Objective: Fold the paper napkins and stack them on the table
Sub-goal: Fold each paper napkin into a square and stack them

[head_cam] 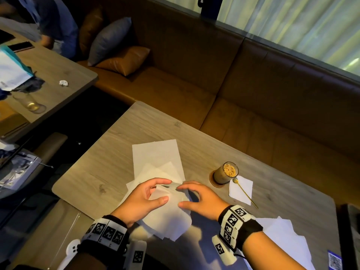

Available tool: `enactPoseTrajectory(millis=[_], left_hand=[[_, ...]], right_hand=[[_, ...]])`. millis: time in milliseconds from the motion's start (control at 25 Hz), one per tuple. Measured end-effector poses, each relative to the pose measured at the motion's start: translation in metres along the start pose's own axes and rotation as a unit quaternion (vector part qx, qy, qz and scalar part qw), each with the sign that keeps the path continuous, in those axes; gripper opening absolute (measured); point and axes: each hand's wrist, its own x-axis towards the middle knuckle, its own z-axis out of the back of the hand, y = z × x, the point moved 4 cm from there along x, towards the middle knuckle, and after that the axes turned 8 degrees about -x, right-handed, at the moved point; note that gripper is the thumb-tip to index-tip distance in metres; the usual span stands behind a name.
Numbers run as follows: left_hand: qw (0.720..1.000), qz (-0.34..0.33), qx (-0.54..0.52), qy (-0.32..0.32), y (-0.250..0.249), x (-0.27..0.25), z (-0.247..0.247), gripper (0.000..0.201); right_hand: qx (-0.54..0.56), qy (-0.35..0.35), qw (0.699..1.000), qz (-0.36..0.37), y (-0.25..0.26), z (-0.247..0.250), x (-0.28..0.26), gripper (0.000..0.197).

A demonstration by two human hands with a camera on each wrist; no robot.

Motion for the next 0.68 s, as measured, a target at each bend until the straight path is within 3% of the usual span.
enactPoseTrajectory(millis=[160,440,520,680], left_hand=[[0.986,-0.028,0.164,0.026,-0.024,0.002,0.011,0.042],[0.974,-0.019,0.227,-0.007,-0.041,-0.002,0.040,0.048],[0.972,-0.015,0.236,-0.005,-0.043,-0.002,0.042,0.052],[0.961,-0.022,0.273,0.029,-0.054,-0.004,0.030,0.049]], right_hand=[[0.003,-0.003,1.000,0.002,0.005,-0.021,0.019,0.025],[0.076,-0.076,0.994,0.005,0.009,-0.032,0.033,0.003],[0.097,-0.083,0.992,0.004,0.006,-0.033,0.034,0.008],[0.056,-0.038,0.998,0.013,0.009,-0.039,0.039,0.045]])
